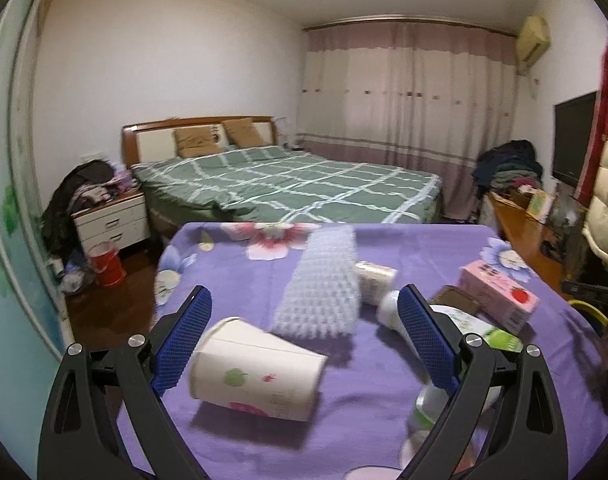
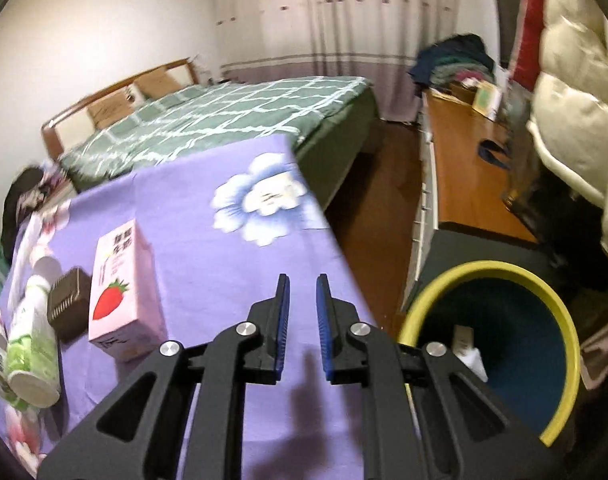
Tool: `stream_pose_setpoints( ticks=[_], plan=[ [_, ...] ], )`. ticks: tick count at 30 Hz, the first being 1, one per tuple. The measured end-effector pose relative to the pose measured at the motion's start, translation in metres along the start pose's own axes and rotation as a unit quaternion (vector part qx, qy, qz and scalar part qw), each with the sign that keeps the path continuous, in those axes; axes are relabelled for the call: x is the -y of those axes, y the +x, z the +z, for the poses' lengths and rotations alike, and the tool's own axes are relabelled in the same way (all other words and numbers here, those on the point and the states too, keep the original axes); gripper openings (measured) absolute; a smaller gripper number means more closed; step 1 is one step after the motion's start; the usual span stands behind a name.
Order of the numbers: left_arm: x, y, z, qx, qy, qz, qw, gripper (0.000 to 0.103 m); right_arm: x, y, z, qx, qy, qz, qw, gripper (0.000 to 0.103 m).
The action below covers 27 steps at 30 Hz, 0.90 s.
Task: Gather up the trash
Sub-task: 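Carry the white tissue over the bin and open the right gripper, then grasp the clear plastic cup with the left gripper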
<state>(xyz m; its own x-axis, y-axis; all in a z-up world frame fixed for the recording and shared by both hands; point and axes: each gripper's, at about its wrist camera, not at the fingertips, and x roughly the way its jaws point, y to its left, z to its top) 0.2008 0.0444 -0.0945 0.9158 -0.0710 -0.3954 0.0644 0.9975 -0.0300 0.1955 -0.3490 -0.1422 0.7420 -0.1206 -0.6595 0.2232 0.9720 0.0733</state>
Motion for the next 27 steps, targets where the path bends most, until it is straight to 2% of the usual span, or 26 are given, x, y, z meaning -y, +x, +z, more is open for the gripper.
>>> stream_pose_setpoints(
  ticks=[6,9,12,16,18,24,27],
  plan=[
    [0.026,0.0,-0.003,-0.022,0.025,-0.099,0.9945,0.093,0.008,0.002,0.001,-0.004,0.026,-0.003,1.0,0.013],
    [0.042,0.0,-0.007,-0.041,0.044,-0.155,0.9861,0.093,0.009,0.003,0.001,-0.005,0.026,-0.005,1.0,0.013],
    [0.063,-0.003,-0.013,-0.053,0.074,-0.215,0.9724,0.093,0.009,0.003,0.001,-0.004,0.026,-0.007,1.0,0.013],
    [0.087,0.008,-0.023,-0.093,0.104,-0.211,0.9675,0.093,0.01,0.003,0.001,-0.005,0.028,-0.006,1.0,0.013],
    [0.093,0.017,-0.029,-0.115,0.109,-0.198,0.9672,0.088,0.011,0.003,0.001,-0.004,0.03,-0.004,1.0,0.013],
    [0.087,0.034,-0.035,-0.155,0.083,-0.199,0.9642,0.071,0.013,0.002,0.0,-0.001,0.03,0.001,1.0,0.016],
    [0.085,0.038,-0.036,-0.162,0.079,-0.197,0.9636,0.058,0.012,0.001,0.0,0.001,0.029,0.002,1.0,0.017]
  ],
)
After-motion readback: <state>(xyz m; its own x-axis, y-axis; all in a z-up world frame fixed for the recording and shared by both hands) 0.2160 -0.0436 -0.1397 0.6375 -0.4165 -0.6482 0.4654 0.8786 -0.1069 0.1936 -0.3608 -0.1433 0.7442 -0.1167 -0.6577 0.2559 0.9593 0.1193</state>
